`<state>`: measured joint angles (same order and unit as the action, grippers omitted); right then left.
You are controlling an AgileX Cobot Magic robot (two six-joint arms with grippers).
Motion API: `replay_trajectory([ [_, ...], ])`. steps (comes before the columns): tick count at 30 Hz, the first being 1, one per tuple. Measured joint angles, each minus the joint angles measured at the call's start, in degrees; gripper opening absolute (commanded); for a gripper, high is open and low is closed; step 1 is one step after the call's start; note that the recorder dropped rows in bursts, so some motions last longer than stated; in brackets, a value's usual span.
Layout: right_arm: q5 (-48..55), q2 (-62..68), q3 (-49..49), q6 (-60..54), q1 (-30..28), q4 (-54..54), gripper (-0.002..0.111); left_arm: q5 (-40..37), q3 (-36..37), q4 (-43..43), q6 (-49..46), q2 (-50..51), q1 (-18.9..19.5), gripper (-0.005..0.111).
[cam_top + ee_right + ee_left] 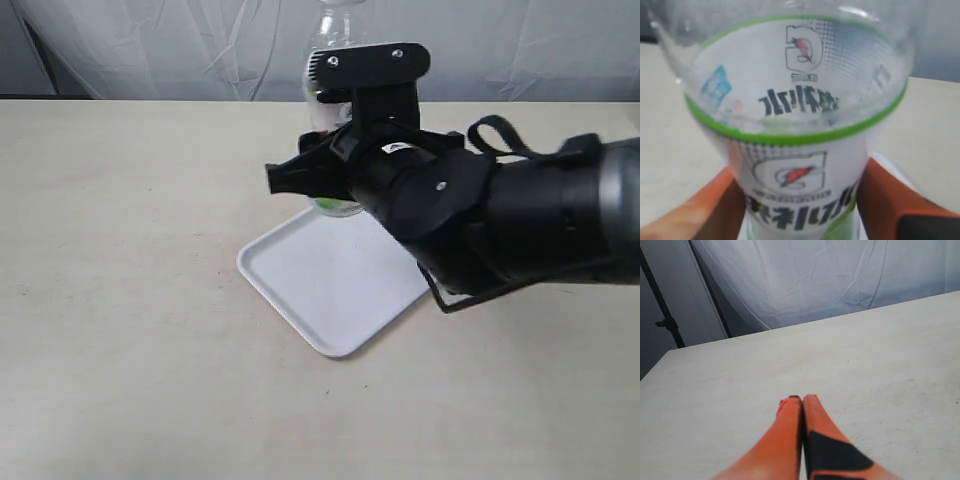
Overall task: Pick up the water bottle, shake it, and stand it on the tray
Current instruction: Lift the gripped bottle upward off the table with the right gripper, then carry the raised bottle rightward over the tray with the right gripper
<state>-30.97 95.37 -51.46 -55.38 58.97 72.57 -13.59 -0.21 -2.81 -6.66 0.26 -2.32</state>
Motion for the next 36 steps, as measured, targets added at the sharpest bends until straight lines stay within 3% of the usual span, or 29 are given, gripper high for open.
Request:
replay_trajectory([
  [3,2.7,-2.1,1.6,0.5,0.9,-2.5,-0.001,0.0,0.0,0.0,0.0,0.0,0.0,0.0],
  [7,-8.7,-2.2,3.2,-0.1,-0.6,6.3,-0.001,0.0,0.0,0.0,0.0,0.0,0.0,0.0],
  [11,0.6,-3.1,3.5,-1.2,-1.5,-4.7,-0.001,0.0,0.0,0.0,0.0,0.0,0.0,0.0],
  [15,-9.7,-2.8,3.6,-2.1,-0.6,7.1,-0.001,0.0,0.0,0.0,0.0,0.0,0.0,0.0],
  [16,-9.0,-3.2,3.9,-3.3,-1.5,7.3,-0.001,0.0,0.0,0.0,0.0,0.0,0.0,0.0],
  [18,1.8,-4.5,3.9,-7.2,-1.8,-0.7,-0.001,0.0,0.0,0.0,0.0,0.0,0.0,0.0],
  [21,-7.4,-4.8,3.9,-8.2,-0.4,9.6,-0.001,0.0,0.0,0.0,0.0,0.0,0.0,0.0],
  [25,-0.9,-7.6,3.9,-19.3,-0.3,11.2,-0.001,0.0,0.0,0.0,0.0,0.0,0.0,0.0],
  [27,-11.0,-7.8,3.9,-15.0,-1.0,15.9,-0.001,0.0,0.0,0.0,0.0,0.0,0.0,0.0],
  [29,-4.3,-8.8,4.0,-19.4,-2.4,12.8,-0.001,0.0,0.0,0.0,0.0,0.0,0.0,0.0],
  [31,0.4,-10.1,2.6,-19.0,-0.3,10.7,-0.001,0.0,0.0,0.0,0.0,0.0,0.0,0.0],
  [36,-1.6,-11.7,3.4,-14.8,-0.1,10.7,-0.001,0.0,0.0,0.0,0.0,0.0,0.0,0.0],
])
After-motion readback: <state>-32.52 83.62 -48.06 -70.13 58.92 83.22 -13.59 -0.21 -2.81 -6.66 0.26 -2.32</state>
